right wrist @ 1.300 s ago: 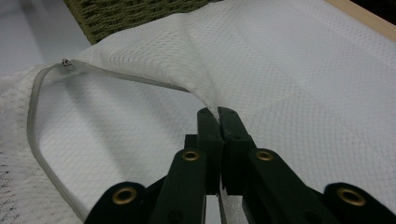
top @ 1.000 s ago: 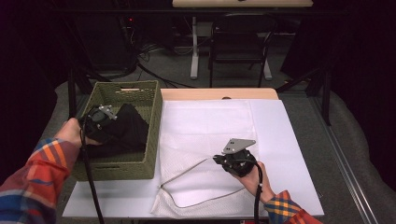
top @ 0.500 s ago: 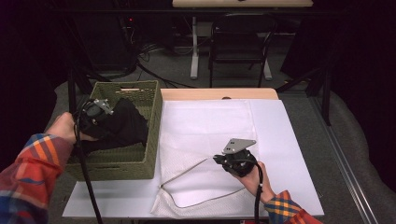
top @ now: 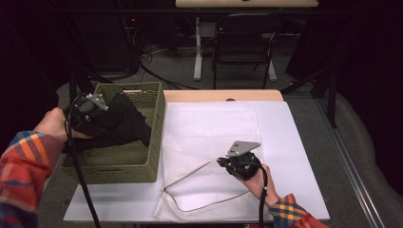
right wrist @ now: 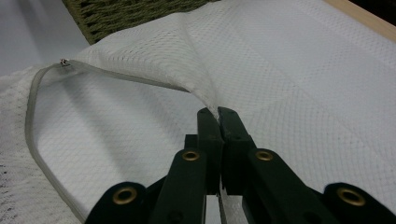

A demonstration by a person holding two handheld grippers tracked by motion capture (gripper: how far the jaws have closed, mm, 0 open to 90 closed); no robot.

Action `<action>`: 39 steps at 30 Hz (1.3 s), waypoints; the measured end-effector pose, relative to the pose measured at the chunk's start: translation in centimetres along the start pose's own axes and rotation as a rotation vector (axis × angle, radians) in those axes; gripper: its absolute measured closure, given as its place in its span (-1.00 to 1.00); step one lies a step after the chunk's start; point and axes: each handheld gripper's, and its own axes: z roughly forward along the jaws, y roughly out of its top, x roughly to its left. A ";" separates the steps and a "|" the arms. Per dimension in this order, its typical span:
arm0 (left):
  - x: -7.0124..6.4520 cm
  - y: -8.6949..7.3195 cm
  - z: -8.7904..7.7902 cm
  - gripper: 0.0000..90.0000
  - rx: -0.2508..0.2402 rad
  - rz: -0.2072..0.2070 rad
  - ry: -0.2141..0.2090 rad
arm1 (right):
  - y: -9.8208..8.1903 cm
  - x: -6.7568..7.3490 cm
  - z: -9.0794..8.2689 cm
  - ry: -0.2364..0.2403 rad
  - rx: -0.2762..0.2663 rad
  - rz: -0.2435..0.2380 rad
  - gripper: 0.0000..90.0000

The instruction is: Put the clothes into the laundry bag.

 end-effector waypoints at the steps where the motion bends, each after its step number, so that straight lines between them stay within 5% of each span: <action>1: 0.0 0.0 -0.1 0.33 0.002 -0.001 0.000 | 0.0 0.0 0.0 0.000 0.000 0.000 0.97; 25: -0.2 0.0 -3.7 0.33 0.000 0.020 0.005 | 0.0 0.0 0.0 -0.002 0.004 0.001 0.98; 39: -1.7 0.4 -4.7 0.33 -0.018 0.041 -0.040 | 0.0 0.0 0.1 -0.004 0.001 -0.001 0.98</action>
